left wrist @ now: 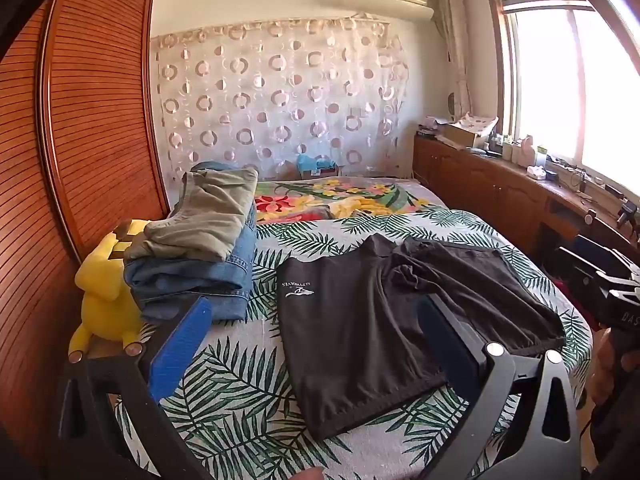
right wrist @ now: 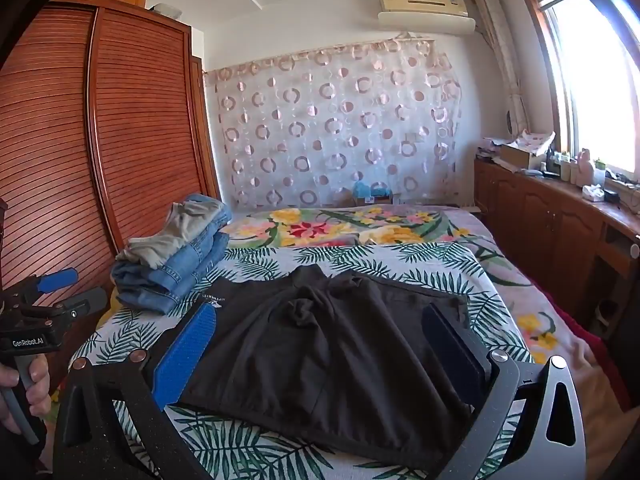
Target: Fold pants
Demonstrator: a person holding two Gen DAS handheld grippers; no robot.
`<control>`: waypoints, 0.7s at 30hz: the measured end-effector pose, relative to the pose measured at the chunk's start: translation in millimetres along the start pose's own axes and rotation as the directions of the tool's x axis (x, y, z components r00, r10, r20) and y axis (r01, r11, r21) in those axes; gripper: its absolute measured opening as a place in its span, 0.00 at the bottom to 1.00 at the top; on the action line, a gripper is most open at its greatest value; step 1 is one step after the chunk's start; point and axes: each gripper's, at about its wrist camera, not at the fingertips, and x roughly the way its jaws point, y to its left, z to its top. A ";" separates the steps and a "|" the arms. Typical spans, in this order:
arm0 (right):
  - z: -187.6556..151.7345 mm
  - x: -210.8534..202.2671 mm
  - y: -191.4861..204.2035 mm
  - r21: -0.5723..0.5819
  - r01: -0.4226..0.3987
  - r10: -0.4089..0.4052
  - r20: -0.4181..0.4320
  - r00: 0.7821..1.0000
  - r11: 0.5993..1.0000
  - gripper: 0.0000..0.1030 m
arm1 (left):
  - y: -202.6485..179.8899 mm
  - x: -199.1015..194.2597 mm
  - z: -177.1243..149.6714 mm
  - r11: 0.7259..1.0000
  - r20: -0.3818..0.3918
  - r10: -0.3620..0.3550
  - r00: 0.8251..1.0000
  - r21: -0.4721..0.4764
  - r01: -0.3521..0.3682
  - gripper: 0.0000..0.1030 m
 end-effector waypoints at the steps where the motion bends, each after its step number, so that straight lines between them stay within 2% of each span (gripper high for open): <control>1: -0.1 0.0 0.1 0.000 0.000 0.000 -0.001 1.000 1.000 1.00 | 0.0 0.1 0.0 1.000 -0.002 -0.002 1.000 -0.002 0.002 1.00; 15: 3.3 -7.4 -11.1 -0.009 -0.004 0.004 0.000 1.000 1.000 1.00 | -0.4 0.6 -0.3 1.000 0.007 -0.008 1.000 -0.009 0.008 1.00; 21: 0.6 -3.4 -2.0 -0.020 -0.001 0.001 -0.001 1.000 1.000 1.00 | -4.5 -2.5 5.4 1.000 0.009 -0.008 1.000 -0.013 0.008 1.00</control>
